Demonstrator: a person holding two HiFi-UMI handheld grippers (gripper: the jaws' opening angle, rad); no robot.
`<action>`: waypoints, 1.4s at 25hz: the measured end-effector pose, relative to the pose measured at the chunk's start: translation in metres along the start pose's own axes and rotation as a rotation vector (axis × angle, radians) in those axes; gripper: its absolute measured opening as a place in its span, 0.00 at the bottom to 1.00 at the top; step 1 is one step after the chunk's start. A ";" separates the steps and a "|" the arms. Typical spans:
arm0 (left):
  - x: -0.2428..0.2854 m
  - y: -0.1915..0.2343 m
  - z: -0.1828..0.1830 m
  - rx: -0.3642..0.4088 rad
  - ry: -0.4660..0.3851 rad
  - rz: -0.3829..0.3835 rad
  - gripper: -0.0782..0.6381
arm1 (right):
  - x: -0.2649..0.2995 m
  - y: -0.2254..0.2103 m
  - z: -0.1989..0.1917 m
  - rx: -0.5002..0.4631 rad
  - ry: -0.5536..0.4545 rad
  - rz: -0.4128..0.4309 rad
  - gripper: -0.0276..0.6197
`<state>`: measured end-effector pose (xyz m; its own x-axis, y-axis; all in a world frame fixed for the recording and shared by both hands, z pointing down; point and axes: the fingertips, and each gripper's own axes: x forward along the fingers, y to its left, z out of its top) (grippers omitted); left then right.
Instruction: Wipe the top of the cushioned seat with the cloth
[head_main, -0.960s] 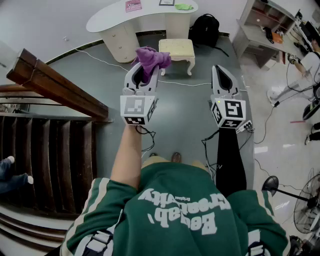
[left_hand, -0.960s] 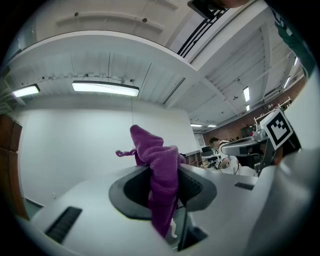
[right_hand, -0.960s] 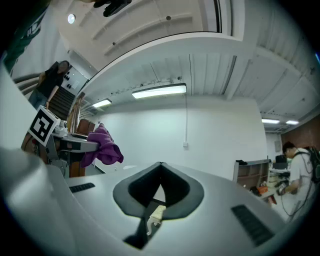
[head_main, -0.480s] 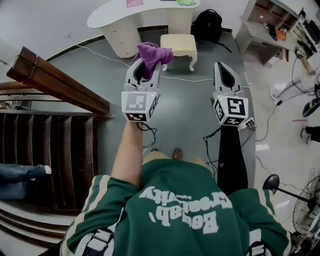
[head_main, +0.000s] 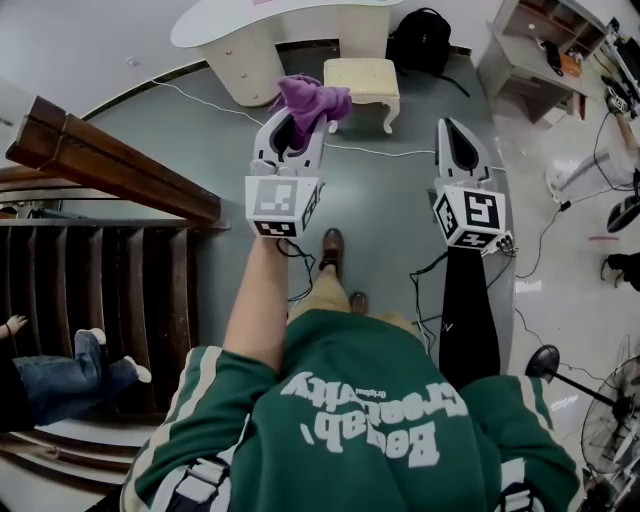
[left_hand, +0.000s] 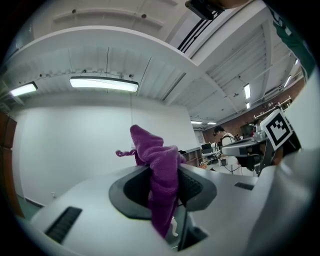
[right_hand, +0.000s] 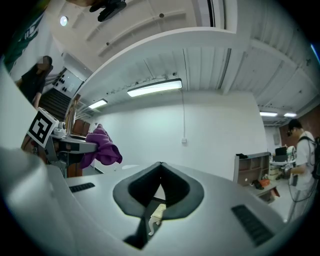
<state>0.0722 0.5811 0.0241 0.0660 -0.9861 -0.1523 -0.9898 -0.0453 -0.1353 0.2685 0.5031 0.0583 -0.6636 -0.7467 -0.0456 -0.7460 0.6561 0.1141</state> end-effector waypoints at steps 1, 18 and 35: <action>0.005 0.002 -0.002 -0.001 0.001 -0.002 0.29 | 0.006 -0.001 -0.002 -0.002 0.002 0.002 0.05; 0.185 0.099 -0.046 -0.015 0.032 -0.069 0.29 | 0.197 -0.048 -0.018 -0.029 0.058 -0.047 0.06; 0.290 0.142 -0.097 -0.046 0.061 -0.123 0.29 | 0.293 -0.088 -0.045 0.025 0.078 -0.107 0.06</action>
<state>-0.0617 0.2736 0.0560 0.1802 -0.9806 -0.0769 -0.9796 -0.1719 -0.1036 0.1422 0.2211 0.0798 -0.5746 -0.8182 0.0208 -0.8142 0.5740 0.0874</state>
